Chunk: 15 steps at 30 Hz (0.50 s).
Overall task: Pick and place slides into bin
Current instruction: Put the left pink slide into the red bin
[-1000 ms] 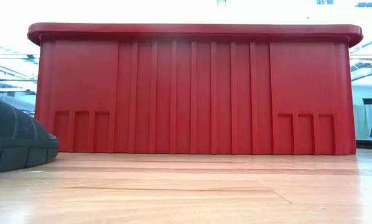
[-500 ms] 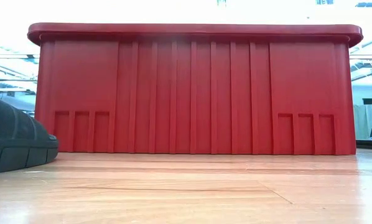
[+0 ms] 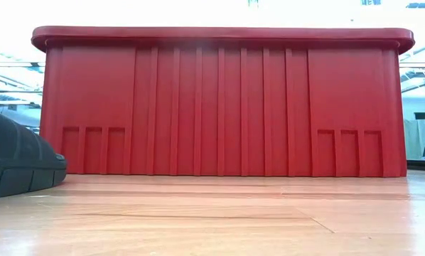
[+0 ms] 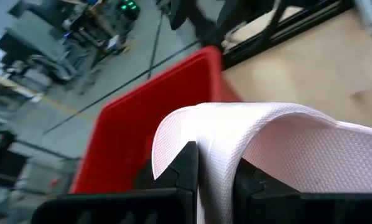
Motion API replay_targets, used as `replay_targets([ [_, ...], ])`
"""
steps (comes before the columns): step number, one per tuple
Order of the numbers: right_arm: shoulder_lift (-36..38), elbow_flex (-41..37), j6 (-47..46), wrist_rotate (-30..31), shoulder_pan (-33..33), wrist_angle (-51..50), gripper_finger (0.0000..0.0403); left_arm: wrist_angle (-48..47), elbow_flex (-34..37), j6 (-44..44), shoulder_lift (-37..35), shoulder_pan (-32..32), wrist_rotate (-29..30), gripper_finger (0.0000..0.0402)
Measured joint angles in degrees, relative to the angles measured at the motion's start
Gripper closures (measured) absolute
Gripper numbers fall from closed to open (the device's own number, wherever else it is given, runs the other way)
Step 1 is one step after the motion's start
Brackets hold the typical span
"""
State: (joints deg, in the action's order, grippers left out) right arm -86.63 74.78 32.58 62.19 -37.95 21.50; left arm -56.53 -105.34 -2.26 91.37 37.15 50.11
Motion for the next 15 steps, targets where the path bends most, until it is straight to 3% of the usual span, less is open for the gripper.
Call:
replay_targets([
  [7, 0.64, 0.0, 4.55, 10.72, 2.12, -0.53, 0.0238, -0.35, 0.0, -5.16, -1.41, -10.22, 1.27, 0.0364],
  [10, 2.12, 0.0, 4.91, 11.33, 3.64, -2.04, 0.0238, -0.33, 0.0, -7.13, -1.44, -15.47, -1.4, 0.0364],
  [15, 7.75, -2.87, 6.53, 8.82, 6.88, -3.89, 0.0238, 2.08, 0.0, -10.69, -1.46, -24.29, -10.57, 0.0364],
])
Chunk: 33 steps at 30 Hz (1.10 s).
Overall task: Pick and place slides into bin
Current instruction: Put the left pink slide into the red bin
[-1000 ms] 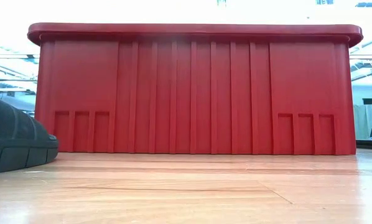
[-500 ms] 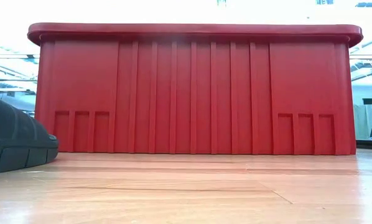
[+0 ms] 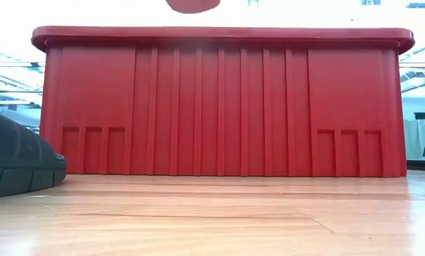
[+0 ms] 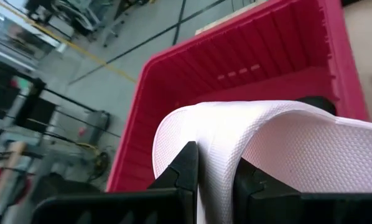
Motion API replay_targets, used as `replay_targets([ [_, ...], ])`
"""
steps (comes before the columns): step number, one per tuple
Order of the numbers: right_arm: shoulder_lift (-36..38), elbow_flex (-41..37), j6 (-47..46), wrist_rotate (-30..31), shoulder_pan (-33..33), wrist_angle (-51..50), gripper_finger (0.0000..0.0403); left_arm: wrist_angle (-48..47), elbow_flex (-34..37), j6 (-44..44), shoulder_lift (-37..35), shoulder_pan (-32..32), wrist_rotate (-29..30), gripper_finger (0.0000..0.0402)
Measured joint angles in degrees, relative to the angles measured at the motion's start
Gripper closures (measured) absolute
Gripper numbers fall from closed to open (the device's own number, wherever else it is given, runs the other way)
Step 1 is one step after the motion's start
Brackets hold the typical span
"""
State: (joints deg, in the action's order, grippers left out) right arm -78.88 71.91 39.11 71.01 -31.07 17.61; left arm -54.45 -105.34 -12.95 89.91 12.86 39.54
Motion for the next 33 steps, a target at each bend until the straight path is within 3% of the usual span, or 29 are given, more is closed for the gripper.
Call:
replay_targets([
  [4, 8.17, -6.19, -1.75, -6.88, 4.44, 0.14, 0.0238, 4.13, 0.0, -4.53, 0.0, -6.71, -9.7, 0.0364],
  [8, 16.35, -12.92, -5.64, -11.84, 8.91, 0.31, 0.0238, 7.17, 0.0, -7.75, 0.0, -12.7, -14.55, 0.0364],
  [17, 25.97, -22.11, -6.5, -14.33, 16.31, 1.19, 0.0238, 14.46, 4.12, -10.91, -0.14, -24.79, -27.19, 0.0364],
  [20, 26.25, -23.01, -6.45, -14.34, 18.72, 1.2, 0.0238, 18.5, 8.09, -9.7, 0.04, -28.1, -27.07, 0.0364],
  [23, 26.08, -23.31, -6.2, -14.35, 20.53, 0.54, 0.0238, 23.4, 12.1, -5.86, -0.06, -29.57, -22.04, 0.0364],
  [27, 25.47, -23.34, -5.77, -14.38, 22.35, -0.08, 0.0238, 30.21, 19.84, -4.58, 0.04, -28.53, -17.61, 0.0364],
  [33, 25.34, -23.34, -5.02, -15.28, 25.1, -1.46, 0.0238, 39.47, 27.61, -3.8, -0.02, -25.8, -16.44, 0.0364],
])
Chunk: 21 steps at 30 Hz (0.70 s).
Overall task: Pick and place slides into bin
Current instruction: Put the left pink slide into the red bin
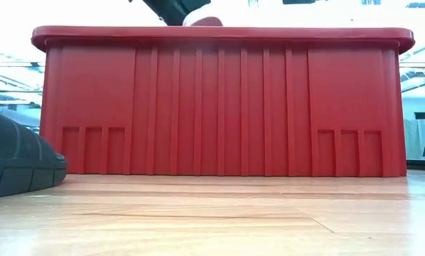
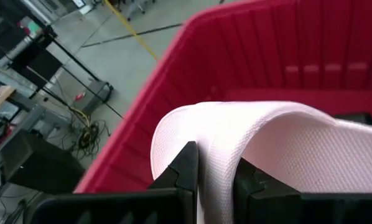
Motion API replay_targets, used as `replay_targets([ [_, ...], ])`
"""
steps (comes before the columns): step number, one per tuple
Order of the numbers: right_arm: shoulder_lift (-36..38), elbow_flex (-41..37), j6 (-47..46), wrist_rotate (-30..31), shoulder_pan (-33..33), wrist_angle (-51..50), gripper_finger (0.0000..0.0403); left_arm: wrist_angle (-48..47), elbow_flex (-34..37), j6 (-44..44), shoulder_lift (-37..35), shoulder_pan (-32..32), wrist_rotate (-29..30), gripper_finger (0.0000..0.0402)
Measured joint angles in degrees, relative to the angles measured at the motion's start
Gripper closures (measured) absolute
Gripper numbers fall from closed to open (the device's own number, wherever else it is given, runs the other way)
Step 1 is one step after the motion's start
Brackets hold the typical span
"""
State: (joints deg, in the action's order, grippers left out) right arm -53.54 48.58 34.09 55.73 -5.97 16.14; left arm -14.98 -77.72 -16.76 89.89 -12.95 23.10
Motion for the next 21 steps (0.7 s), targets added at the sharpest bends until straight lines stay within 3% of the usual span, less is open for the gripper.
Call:
replay_targets([
  [8, -0.07, 0.0, -3.52, -9.63, 4.87, -2.77, 0.0238, 2.46, 5.38, 1.28, 0.02, 3.64, 8.31, 0.0364],
  [13, -0.12, -0.19, -4.94, -13.91, 8.56, -3.1, 0.0238, 3.99, 9.97, 5.12, 0.04, 4.91, 8.97, 0.0364],
  [21, -1.18, -2.56, -5.01, -15.59, 13.49, -1.74, 0.0238, 16.83, 20.47, 6.75, 0.04, 5.38, 10.2, 0.0364],
])
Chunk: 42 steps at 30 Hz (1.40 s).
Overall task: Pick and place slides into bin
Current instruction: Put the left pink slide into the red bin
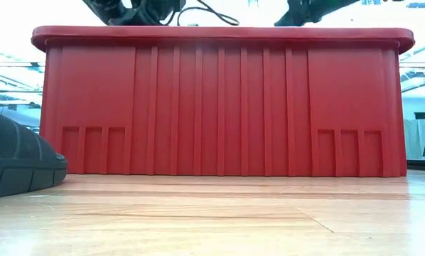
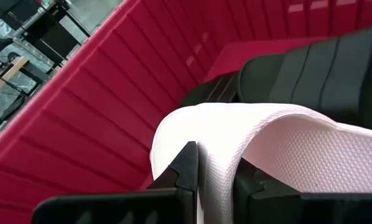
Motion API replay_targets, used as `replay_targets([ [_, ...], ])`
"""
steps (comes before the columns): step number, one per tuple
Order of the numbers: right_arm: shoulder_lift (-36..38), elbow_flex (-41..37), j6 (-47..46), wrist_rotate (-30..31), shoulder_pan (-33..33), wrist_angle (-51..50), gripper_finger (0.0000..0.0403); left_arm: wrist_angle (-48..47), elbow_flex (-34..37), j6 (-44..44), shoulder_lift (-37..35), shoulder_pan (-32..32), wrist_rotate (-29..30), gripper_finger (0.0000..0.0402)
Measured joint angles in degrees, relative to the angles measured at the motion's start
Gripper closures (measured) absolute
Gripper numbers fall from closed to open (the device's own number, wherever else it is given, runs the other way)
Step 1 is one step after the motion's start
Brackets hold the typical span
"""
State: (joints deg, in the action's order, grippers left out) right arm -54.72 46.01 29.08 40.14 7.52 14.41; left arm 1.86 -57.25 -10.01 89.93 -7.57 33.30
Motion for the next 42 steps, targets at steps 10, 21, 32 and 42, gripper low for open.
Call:
replay_targets([
  [10, -3.38, -0.54, -1.49, -2.09, 3.67, 1.21, 0.0238, 4.9, 5.89, 2.59, 0.0, 0.0, -0.58, 0.0364],
  [21, -3.91, -0.54, -4.44, -13.2, 6.08, 2.04, 0.0238, 8.22, 6.36, -0.37, 0.85, -0.16, -2.24, 0.0364],
  [32, -3.89, -0.54, -4.37, -13.31, 6.06, 2.0, 0.0238, 13.36, 6.2, -2.34, 5.32, -0.33, -3.88, 0.0364],
  [42, -3.89, -0.54, -4.23, -13.32, 6.06, 2.0, 0.0238, 13.04, 4.89, -3.1, 6.64, -0.66, -2.34, 0.0364],
])
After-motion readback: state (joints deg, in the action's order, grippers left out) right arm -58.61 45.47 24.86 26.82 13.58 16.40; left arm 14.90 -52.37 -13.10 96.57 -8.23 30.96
